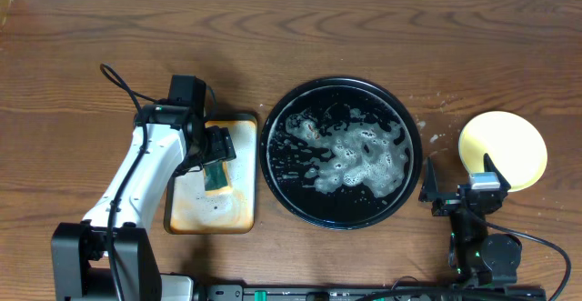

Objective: Clean dirty plates on tray and stack at the side

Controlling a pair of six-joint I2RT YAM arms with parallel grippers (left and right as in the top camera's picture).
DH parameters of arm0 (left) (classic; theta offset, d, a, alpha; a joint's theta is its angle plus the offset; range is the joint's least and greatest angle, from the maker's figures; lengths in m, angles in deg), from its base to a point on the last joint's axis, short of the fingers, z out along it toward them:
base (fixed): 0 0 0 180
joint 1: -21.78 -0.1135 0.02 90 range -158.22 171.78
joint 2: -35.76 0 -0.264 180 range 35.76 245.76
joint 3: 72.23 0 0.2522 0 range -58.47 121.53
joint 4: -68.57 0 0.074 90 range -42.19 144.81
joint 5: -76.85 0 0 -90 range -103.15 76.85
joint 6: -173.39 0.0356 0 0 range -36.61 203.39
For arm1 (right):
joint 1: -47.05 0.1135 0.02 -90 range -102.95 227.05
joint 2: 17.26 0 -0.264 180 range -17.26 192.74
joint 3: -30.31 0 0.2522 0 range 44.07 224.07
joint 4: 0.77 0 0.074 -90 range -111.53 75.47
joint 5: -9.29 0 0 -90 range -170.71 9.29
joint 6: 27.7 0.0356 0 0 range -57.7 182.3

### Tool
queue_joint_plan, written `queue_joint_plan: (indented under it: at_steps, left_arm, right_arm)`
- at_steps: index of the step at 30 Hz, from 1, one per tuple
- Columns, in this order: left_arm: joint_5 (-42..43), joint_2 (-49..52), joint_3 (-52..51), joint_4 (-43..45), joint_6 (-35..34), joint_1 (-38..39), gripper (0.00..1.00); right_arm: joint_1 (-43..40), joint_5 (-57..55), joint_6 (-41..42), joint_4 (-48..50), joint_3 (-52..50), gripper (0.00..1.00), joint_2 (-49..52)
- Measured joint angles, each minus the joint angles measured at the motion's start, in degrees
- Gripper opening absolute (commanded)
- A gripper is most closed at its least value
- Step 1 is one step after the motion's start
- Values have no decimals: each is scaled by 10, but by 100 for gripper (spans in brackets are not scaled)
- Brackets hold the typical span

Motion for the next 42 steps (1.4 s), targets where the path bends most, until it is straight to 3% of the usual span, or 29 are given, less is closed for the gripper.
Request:
queue_joint_plan:
  at_steps: [29, 36, 42]
  left_arm:
    - [0, 0, 0, 1, 0, -1, 86]
    - [-56, -1, 0, 2, 0, -5, 86]
    - [-80, -80, -16, 11, 0, 1, 86]
  right_arm:
    - [0, 0, 0, -25, 0, 99, 0]
    - [0, 0, 0, -25, 0, 99, 0]
    - [0, 0, 0, -25, 0, 99, 0]
